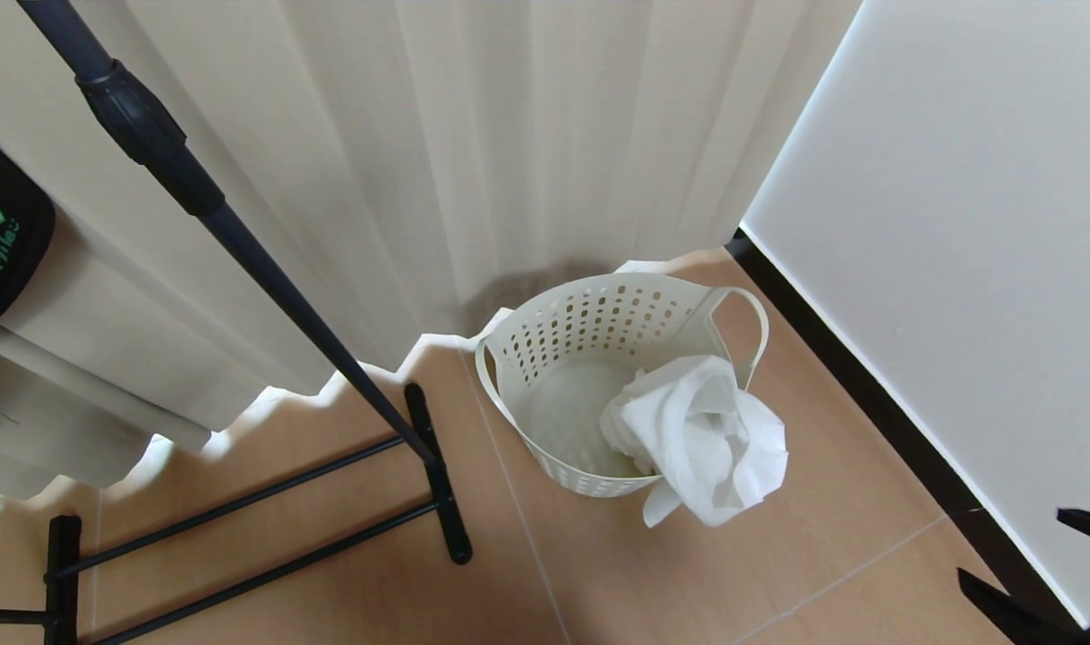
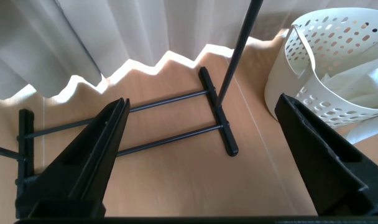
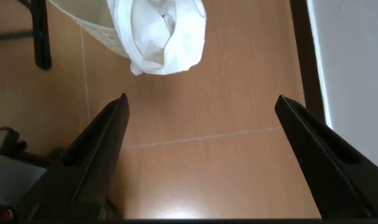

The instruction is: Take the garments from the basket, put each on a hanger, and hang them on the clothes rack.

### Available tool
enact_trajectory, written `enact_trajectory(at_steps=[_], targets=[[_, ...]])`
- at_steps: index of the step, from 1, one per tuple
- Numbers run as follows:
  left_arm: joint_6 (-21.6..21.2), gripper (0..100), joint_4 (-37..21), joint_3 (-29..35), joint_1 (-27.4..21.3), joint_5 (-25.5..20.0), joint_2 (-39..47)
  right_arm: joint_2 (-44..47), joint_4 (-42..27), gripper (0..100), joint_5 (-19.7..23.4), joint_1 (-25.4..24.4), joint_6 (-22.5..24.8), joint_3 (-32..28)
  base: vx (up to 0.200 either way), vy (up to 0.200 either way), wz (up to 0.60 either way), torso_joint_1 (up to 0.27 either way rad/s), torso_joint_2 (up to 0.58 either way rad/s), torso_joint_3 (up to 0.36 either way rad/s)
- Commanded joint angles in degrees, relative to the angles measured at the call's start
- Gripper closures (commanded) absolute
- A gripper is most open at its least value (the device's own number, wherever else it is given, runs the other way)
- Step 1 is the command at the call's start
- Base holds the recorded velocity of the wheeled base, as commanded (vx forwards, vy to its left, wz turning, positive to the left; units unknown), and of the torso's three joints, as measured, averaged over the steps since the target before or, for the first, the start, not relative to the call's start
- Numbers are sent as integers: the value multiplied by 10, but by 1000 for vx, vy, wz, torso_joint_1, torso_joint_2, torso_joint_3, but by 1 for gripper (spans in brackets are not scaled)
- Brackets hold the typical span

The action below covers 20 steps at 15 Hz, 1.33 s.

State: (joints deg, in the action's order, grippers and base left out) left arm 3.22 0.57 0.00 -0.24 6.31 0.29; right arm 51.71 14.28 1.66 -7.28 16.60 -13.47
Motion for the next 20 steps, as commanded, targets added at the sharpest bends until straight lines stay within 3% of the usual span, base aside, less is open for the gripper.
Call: enact_trajectory(at_steps=[1, 2, 4, 6, 12, 18, 20], targets=[[0, 0, 0, 0, 0, 0, 0, 280, 40, 0, -45, -78, 181, -147, 0, 0, 0, 0, 0, 0], [0, 0, 0, 0, 0, 0, 0, 341, 44, 0, -67, -92, 266, -195, 0, 0, 0, 0, 0, 0], [0, 0, 0, 0, 0, 0, 0, 413, 46, 0, -90, -96, 376, -258, 0, 0, 0, 0, 0, 0], [0, 0, 0, 0, 0, 0, 0, 465, 61, 0, -147, -103, 437, -305, 0, 0, 0, 0, 0, 0], [0, 0, 0, 0, 0, 1, 0, 638, 180, 0, -209, -123, 437, -417, 0, 0, 0, 0, 0, 0], [0, 0, 0, 0, 0, 1, 0, 713, 194, 0, -261, -123, 435, -511, 0, 0, 0, 0, 0, 0], [0, 0, 0, 0, 0, 1, 0, 739, 249, 0, -278, -122, 435, -525, 0, 0, 0, 0, 0, 0]])
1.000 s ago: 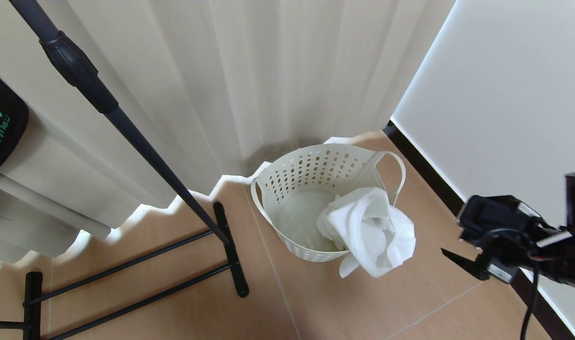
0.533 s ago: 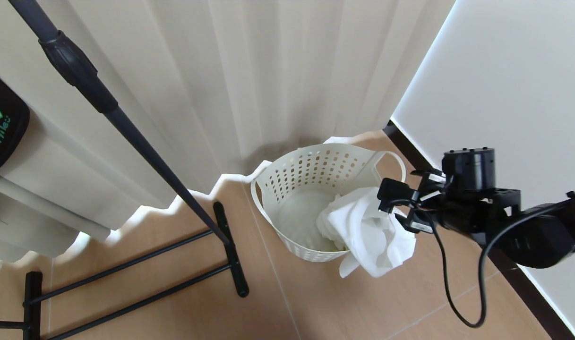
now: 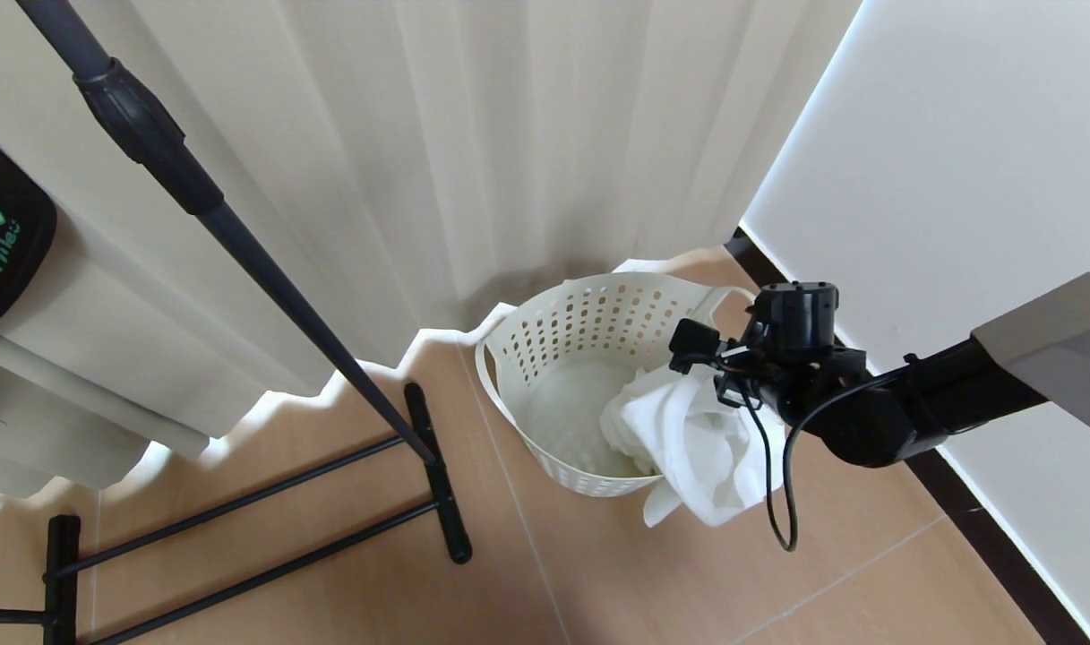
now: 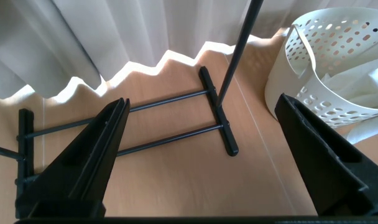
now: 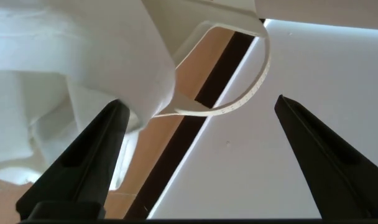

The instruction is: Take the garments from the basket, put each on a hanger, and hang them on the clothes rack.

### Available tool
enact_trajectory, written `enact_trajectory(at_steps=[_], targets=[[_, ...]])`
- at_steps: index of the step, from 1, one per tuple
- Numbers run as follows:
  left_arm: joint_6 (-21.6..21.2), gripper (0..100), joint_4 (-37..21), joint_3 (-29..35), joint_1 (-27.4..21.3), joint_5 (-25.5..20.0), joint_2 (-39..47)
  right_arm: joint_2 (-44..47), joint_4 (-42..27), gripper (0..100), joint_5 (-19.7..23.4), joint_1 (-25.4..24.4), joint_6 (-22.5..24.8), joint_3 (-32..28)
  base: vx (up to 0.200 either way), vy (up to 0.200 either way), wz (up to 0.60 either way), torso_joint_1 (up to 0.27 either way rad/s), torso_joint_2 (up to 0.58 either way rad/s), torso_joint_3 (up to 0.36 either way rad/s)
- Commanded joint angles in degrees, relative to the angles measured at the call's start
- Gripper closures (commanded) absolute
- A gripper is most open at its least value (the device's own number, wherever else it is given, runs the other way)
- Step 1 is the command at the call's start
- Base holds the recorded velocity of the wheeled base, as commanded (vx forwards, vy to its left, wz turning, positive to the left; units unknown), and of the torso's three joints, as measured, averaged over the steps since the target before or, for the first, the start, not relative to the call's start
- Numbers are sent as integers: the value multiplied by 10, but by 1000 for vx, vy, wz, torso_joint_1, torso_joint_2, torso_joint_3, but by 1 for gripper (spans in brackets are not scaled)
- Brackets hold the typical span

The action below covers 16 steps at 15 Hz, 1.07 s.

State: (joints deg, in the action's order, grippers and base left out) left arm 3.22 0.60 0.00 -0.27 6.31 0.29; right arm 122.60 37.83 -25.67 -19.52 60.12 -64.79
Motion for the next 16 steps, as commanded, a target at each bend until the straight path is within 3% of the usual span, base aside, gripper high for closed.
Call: enact_trajectory(at_steps=[1, 6, 7, 10, 14, 15, 16], targets=[[0, 0, 0, 0, 0, 0, 0, 35, 25, 0, -5, 0, 0, -13, 0, 0, 0, 0, 0, 0], [0, 0, 0, 0, 0, 0, 0, 37, 59, 0, -9, -1, -11, -9, 0, 0, 0, 0, 0, 0], [0, 0, 0, 0, 0, 0, 0, 37, 69, 100, -9, -1, -22, -8, 0, 0, 0, 0, 0, 0], [0, 0, 0, 0, 0, 0, 0, 5, 85, 100, -9, -2, -41, 28, 0, 0, 0, 0, 0, 0], [0, 0, 0, 0, 0, 0, 0, -162, 77, 100, -8, -19, -197, 163, 0, 0, 0, 0, 0, 0], [0, 0, 0, 0, 0, 0, 0, -162, 77, 100, -8, -19, -197, 163, 0, 0, 0, 0, 0, 0], [0, 0, 0, 0, 0, 0, 0, -247, 66, 100, -8, -56, -288, 215, 0, 0, 0, 0, 0, 0]])
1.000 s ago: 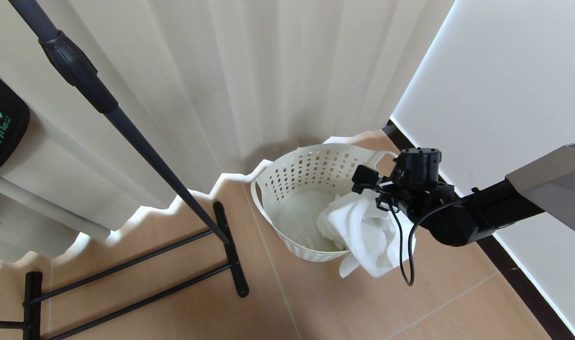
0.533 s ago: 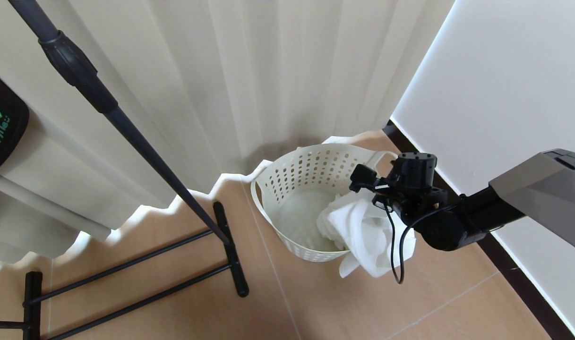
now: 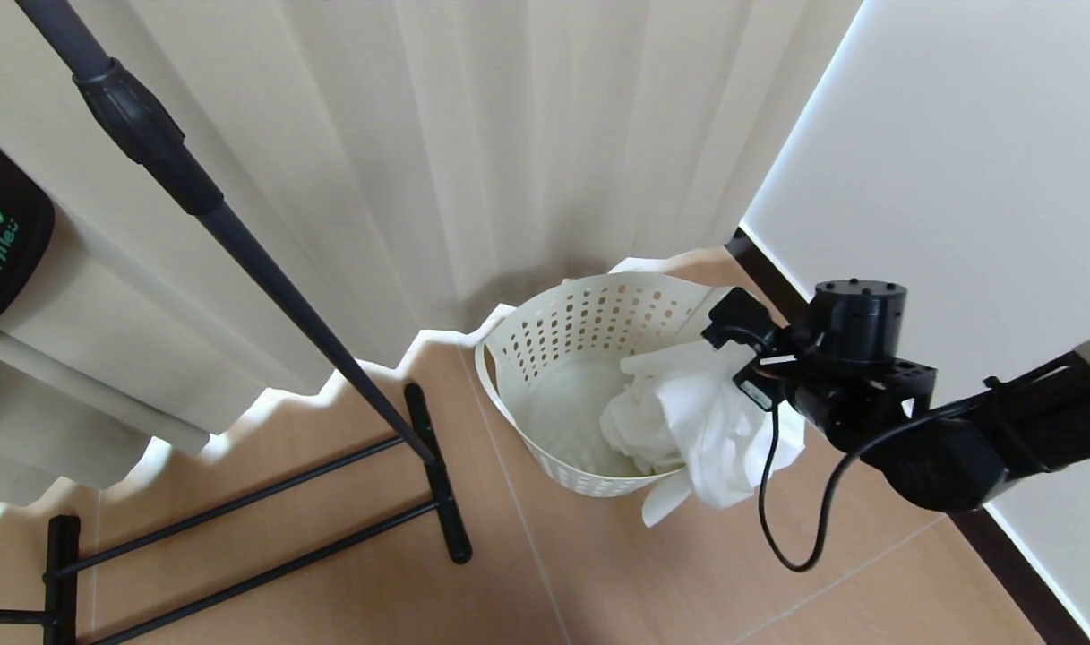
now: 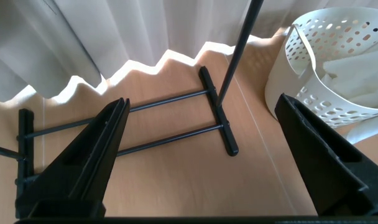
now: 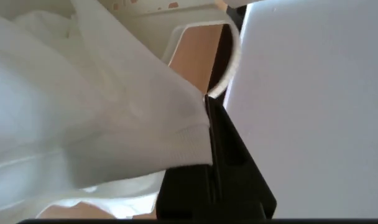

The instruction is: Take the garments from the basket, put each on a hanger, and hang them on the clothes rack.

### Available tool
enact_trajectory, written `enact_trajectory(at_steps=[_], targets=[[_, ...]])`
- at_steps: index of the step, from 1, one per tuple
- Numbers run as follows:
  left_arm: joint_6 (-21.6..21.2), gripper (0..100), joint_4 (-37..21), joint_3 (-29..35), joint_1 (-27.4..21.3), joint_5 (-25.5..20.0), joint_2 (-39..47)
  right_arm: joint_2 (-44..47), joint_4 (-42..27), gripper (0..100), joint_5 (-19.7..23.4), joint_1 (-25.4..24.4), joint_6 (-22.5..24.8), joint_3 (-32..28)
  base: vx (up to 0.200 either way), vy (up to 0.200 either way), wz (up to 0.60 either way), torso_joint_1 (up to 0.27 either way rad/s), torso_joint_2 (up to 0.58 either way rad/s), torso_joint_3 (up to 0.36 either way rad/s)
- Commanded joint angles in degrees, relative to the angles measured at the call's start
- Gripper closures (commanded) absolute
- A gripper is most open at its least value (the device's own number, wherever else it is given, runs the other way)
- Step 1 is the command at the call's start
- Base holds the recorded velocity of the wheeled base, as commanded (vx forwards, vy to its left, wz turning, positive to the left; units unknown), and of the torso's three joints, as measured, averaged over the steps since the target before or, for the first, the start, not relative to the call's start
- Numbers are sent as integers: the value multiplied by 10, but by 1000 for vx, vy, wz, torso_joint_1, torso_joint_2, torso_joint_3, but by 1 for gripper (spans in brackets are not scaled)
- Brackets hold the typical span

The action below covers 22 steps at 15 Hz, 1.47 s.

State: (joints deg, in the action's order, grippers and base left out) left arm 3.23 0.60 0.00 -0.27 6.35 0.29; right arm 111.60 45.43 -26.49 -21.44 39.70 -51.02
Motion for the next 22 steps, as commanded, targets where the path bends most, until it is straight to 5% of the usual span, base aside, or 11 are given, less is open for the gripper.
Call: enact_trajectory(at_steps=[1, 2, 3, 6, 22], targets=[[0, 0, 0, 0, 0, 0, 0, -185, -24, 100, 1, -61, -126, 96, 0, 0, 0, 0, 0, 0], [0, 0, 0, 0, 0, 0, 0, -204, -32, 100, 3, -75, -145, 101, 0, 0, 0, 0, 0, 0], [-1, 0, 0, 0, 0, 0, 0, -266, -61, 100, 5, -127, -218, 109, 0, 0, 0, 0, 0, 0], [-1, 0, 0, 0, 0, 0, 0, -354, -92, 100, 7, -193, -282, 110, 0, 0, 0, 0, 0, 0], [-1, 0, -2, 0, -1, -5, 0, -347, -85, 100, 60, -168, -287, 145, 0, 0, 0, 4, -27, 96]])
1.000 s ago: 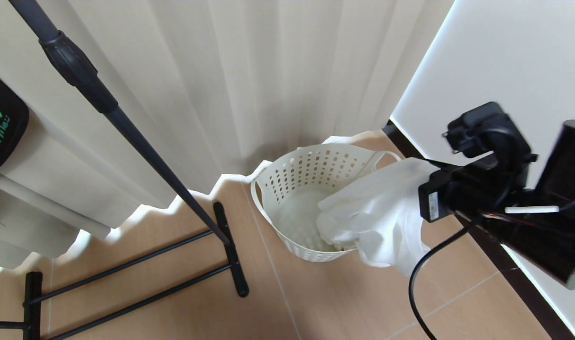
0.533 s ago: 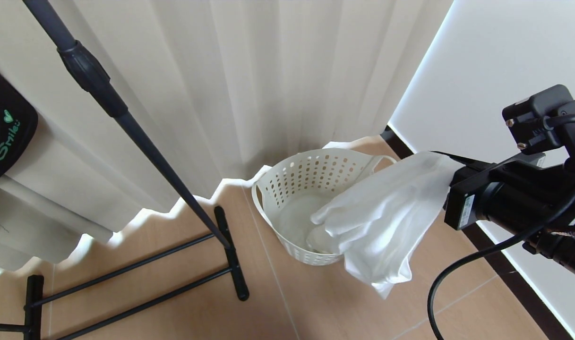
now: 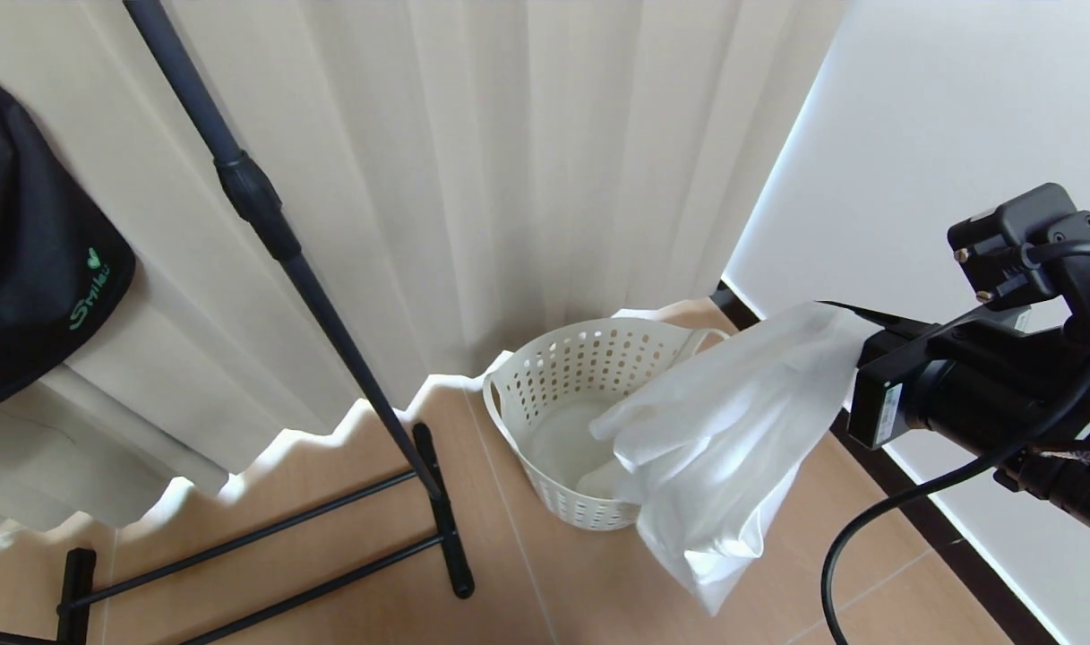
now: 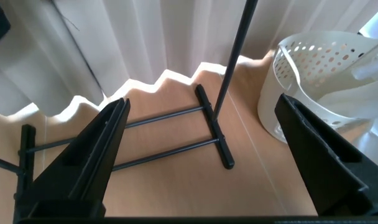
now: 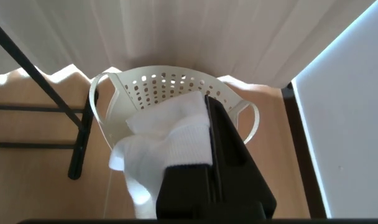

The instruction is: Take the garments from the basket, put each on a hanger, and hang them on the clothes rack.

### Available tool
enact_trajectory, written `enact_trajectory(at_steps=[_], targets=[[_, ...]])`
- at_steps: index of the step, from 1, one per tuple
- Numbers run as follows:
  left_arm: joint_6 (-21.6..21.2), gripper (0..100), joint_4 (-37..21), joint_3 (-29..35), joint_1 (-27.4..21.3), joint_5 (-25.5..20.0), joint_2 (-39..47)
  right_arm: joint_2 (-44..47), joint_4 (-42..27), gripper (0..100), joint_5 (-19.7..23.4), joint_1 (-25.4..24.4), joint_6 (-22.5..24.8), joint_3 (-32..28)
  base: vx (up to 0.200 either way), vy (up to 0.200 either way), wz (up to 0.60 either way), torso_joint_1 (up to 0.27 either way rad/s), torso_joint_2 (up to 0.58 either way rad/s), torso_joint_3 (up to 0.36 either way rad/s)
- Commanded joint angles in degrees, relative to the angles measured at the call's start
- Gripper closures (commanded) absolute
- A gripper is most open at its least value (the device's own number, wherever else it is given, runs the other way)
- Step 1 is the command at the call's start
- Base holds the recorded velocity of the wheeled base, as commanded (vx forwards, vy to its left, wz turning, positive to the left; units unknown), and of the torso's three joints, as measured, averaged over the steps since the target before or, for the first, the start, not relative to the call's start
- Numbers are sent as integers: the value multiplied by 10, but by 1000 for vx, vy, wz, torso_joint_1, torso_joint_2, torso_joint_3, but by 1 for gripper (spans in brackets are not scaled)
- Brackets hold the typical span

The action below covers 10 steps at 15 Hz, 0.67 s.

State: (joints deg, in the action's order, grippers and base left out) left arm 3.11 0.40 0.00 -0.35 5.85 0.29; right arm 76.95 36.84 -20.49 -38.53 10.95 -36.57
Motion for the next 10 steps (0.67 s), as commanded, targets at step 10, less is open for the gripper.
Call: enact_trajectory(at_steps=[10], targets=[[1, 0, 0, 0, 1, 0, 0, -2, 1, 100, -1, 4, 2, 4, 0, 0, 0, 71, -431, -159]])
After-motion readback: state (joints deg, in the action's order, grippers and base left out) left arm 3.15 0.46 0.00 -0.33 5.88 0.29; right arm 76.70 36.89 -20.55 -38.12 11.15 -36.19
